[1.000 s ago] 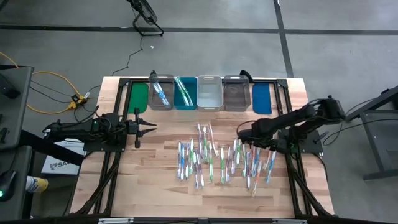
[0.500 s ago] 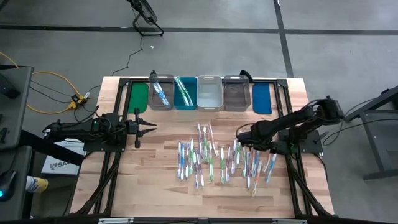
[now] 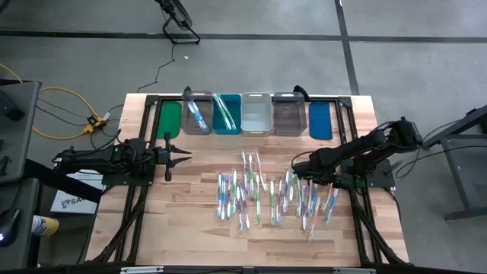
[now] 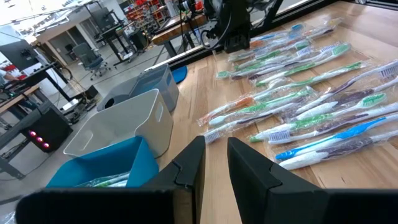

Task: Pick & Place Toothbrushes
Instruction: Put the orange toothbrush into the right black bin

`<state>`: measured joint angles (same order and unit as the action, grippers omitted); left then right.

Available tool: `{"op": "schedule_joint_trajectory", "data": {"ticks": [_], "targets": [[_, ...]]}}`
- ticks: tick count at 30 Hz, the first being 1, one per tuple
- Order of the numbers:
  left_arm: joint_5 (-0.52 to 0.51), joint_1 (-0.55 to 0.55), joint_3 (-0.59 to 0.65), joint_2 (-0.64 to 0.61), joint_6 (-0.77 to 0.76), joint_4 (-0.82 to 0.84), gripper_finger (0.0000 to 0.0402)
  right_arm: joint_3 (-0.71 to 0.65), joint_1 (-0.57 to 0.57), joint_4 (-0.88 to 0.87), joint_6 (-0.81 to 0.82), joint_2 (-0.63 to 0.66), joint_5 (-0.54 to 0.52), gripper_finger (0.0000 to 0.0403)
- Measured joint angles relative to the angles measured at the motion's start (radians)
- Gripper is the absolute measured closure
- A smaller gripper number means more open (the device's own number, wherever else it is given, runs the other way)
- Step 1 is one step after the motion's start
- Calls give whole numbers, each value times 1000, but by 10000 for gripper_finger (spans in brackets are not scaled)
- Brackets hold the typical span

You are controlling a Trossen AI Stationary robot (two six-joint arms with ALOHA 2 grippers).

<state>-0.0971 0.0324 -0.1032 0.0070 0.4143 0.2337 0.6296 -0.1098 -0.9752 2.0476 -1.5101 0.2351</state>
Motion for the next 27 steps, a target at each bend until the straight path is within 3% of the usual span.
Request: {"op": "schedule_joint_trajectory", "data": {"ticks": [8, 21, 27], "targets": [[0, 0, 0, 0, 0, 0, 336, -4, 33, 31, -55, -1, -2, 235], [0, 0, 0, 0, 0, 0, 336, -2, 41, 57, -86, -2, -21, 385], [0, 0, 0, 0, 0, 0, 336, 16, 40, -7, -91, 25, -74, 381]]}}
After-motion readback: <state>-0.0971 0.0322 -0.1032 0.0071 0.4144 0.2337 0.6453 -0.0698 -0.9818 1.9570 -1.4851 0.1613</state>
